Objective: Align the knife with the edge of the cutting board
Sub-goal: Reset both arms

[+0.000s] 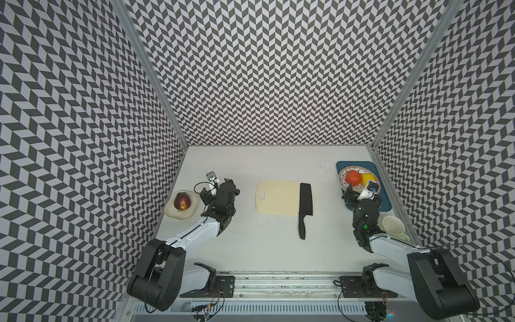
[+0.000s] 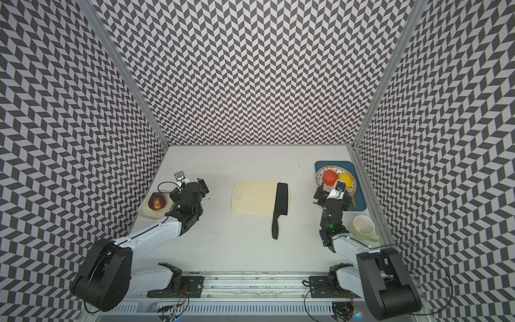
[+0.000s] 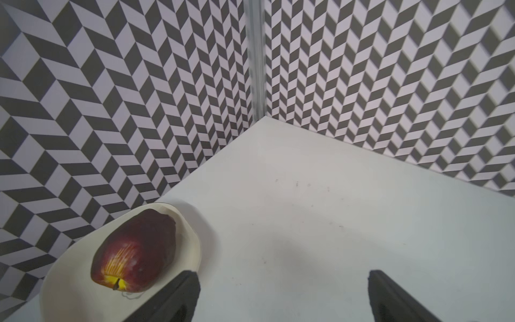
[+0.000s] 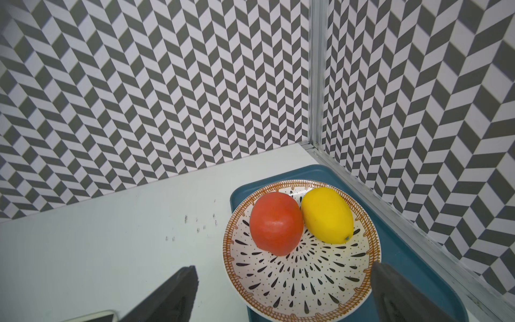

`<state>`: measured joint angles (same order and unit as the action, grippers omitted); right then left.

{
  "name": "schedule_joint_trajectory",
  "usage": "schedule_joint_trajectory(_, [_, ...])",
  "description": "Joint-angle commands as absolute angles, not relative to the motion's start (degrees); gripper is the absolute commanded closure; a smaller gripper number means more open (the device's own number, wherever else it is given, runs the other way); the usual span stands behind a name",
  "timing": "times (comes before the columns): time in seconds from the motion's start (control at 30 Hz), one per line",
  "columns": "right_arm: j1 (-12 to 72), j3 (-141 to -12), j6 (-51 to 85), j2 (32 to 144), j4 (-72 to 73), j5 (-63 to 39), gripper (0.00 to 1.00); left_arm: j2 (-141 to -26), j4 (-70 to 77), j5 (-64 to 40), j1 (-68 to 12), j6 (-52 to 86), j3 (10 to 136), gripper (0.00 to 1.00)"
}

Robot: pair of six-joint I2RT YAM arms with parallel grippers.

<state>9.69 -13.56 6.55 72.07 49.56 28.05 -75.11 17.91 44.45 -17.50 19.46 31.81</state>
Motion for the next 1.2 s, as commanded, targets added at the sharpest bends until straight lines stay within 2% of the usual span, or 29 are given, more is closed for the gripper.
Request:
schedule_joint_trajectory(0.0, [9.19,-13.39,3.18,76.44,61.55,24.27,0.00,-78.54,23.72,38.40,-13.15,14.44,33.59,0.00])
schedule_joint_trajectory(0.13, [8.59,-14.30,-0.03,81.41,66.37,22.67,0.00,-82.79,32.40,37.73,-11.08,6.65,32.38,0.00])
schedule_joint_trajectory(0.27, [6.78,-13.18,0.18,87.14,77.16,19.25,0.00,-87.33,32.11,35.01,-6.68,10.71,32.92,0.00])
schedule_joint_trajectory(0.33, [5.67,-13.83,0.85,87.34,72.63,16.67,0.00,-87.56,35.52,32.70,-5.62,10.48,31.81,0.00])
schedule_joint_trajectory(0.4, [5.61,-13.24,0.36,88.11,75.03,15.69,0.00,-87.47,38.29,31.21,-4.92,10.37,30.35,0.00])
schedule_joint_trajectory(0.6, [5.55,-14.49,1.34,87.54,71.39,16.80,0.00,-87.97,45.22,25.35,-2.99,7.15,27.79,0.00])
schedule_joint_trajectory(0.7, [5.54,-14.46,1.39,87.65,71.66,16.90,0.00,-88.10,57.29,20.58,-2.93,3.81,22.65,0.00])
schedule_joint_trajectory(0.93, [5.55,-14.50,1.34,87.64,71.54,16.87,0.00,-86.97,62.64,12.78,-2.68,1.44,18.45,0.00])
schedule_joint_trajectory(1.07, [5.49,-14.50,1.36,87.64,71.54,16.88,0.00,-89.51,72.78,9.45,-1.63,0.99,14.72,0.00])
schedule_joint_trajectory(1.17, [5.49,-14.46,1.35,87.63,71.54,16.87,0.00,-89.05,71.30,8.77,-1.28,1.25,14.80,0.00])
